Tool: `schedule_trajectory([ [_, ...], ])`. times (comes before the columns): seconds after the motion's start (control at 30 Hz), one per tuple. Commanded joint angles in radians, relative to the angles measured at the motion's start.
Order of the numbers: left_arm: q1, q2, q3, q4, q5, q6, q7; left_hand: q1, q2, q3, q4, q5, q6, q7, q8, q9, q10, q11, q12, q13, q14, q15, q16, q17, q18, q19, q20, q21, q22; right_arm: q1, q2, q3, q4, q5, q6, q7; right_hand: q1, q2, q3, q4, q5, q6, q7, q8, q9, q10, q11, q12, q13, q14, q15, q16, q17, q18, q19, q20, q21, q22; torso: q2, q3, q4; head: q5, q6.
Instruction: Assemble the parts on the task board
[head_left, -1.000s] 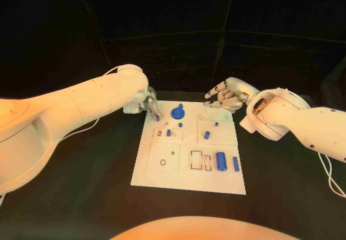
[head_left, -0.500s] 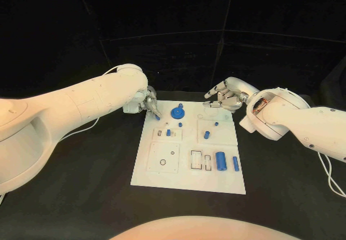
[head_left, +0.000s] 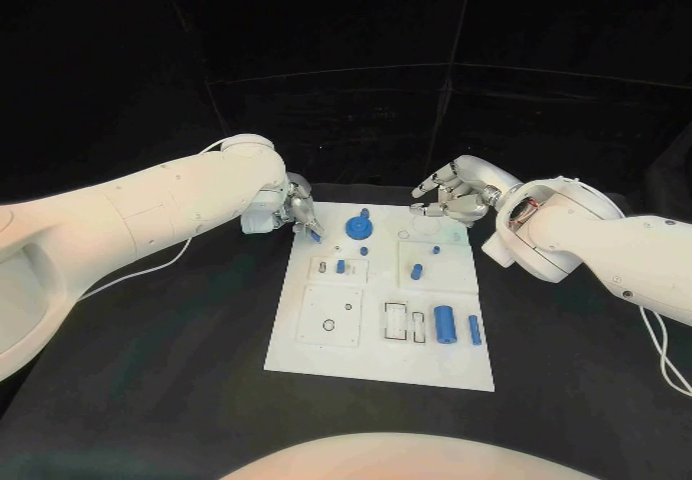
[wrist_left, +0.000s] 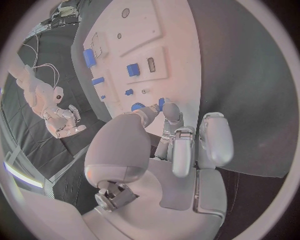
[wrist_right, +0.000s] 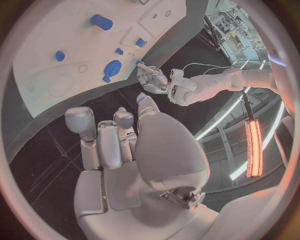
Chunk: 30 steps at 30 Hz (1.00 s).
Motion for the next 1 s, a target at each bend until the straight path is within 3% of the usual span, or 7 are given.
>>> schedule_trajectory([
  [0.03,0.002,-0.028,0.0,0.052,0.022,-0.107,0.029,-0.016,-0.006,0.125,-0.116,0.011,0.0,-0.007,0.007,0.003,0.013,0.0,0.008,0.006,0.105,-0.002,0.003,0.263,-0.004,0.009,0.001,0.005,0.004,0.002,-0.001,0.001,0.0,0.001,0.004,0.004,0.004,0.005,0.001,0.006,0.008,0.005,0.002,0.006,-0.001,-0.004,0.0,0.001,-0.002,0.037,-0.009,-0.004,0.0,0.014,-0.003,-0.002,-0.006,-0.001,-0.006,0.0004,0.0089,-0.002,-0.003],
  [0.27,-0.005,-0.113,-0.003,0.196,0.023,-0.217,0.065,-0.027,-0.025,0.144,-0.13,0.032,0.006,-0.012,0.02,0.007,0.032,-0.005,0.027,0.022,0.105,-0.005,0.003,0.263,-0.007,0.016,-0.003,0.015,0.016,0.002,-0.002,0.001,-0.003,0.002,0.005,0.005,0.005,0.004,0.001,0.007,0.013,0.005,0.002,0.006,-0.001,-0.004,-0.001,0.001,-0.002,0.037,-0.009,-0.005,0.0,0.014,-0.002,-0.002,-0.006,-0.001,-0.01,-0.0002,0.0136,-0.004,-0.006],
  [0.43,-0.015,-0.157,-0.024,0.267,0.02,-0.27,0.086,-0.031,-0.044,0.153,-0.141,0.058,0.01,-0.015,0.027,0.008,0.043,-0.008,0.036,0.03,0.105,-0.007,0.003,0.263,-0.008,0.019,-0.005,0.019,0.022,0.002,-0.003,0.0,-0.005,0.004,0.006,0.005,0.006,0.004,0.0,0.008,0.016,0.005,0.002,0.006,-0.001,-0.004,-0.001,0.001,-0.003,0.037,-0.009,-0.005,0.0,0.014,-0.002,-0.002,-0.006,-0.001,-0.011,-0.0006,0.0182,-0.004,-0.006],
  [0.6,-0.029,-0.178,-0.044,0.312,-0.025,-0.3,0.104,-0.033,-0.05,0.156,-0.144,0.067,0.013,-0.016,0.029,0.008,0.048,-0.009,0.04,0.034,0.105,-0.008,0.003,0.263,-0.008,0.02,-0.006,0.02,0.025,0.002,-0.002,0.0,-0.008,0.005,0.007,0.006,0.006,0.004,0.0,0.008,0.017,0.005,0.002,0.006,-0.001,-0.004,-0.001,0.001,-0.003,0.037,-0.009,-0.005,0.0,0.014,-0.002,-0.002,-0.007,-0.001,-0.014,-0.0028,0.0202,-0.004,-0.01],
  [0.8,-0.046,-0.182,-0.051,0.335,-0.088,-0.306,0.102,-0.033,-0.05,0.156,-0.144,0.068,0.013,-0.016,0.029,0.008,0.049,-0.009,0.04,0.034,0.105,-0.008,0.003,0.263,-0.008,0.02,-0.006,0.02,0.024,0.002,0.001,0.0,-0.011,0.006,0.009,0.007,0.007,0.005,0.0,0.009,0.02,0.005,0.002,0.007,-0.001,-0.004,-0.001,0.002,-0.003,0.037,-0.009,-0.005,0.0,0.014,-0.002,-0.002,-0.007,-0.002,-0.013,-0.0025,0.0172,-0.002,-0.011],
  [1.0,-0.061,-0.182,-0.052,0.347,-0.104,-0.308,0.095,-0.033,-0.05,0.156,-0.144,0.068,0.013,-0.016,0.029,0.008,0.049,-0.009,0.04,0.034,0.105,-0.008,0.003,0.263,-0.008,0.02,-0.006,0.02,0.024,0.001,0.003,0.0,-0.013,0.007,0.011,0.008,0.007,0.005,0.0,0.009,0.02,0.005,0.002,0.007,-0.001,-0.004,-0.001,0.002,-0.003,0.037,-0.009,-0.005,0.0,0.014,-0.002,-0.002,-0.007,-0.002,-0.013,-0.0026,0.0194,-0.006,-0.012],
])
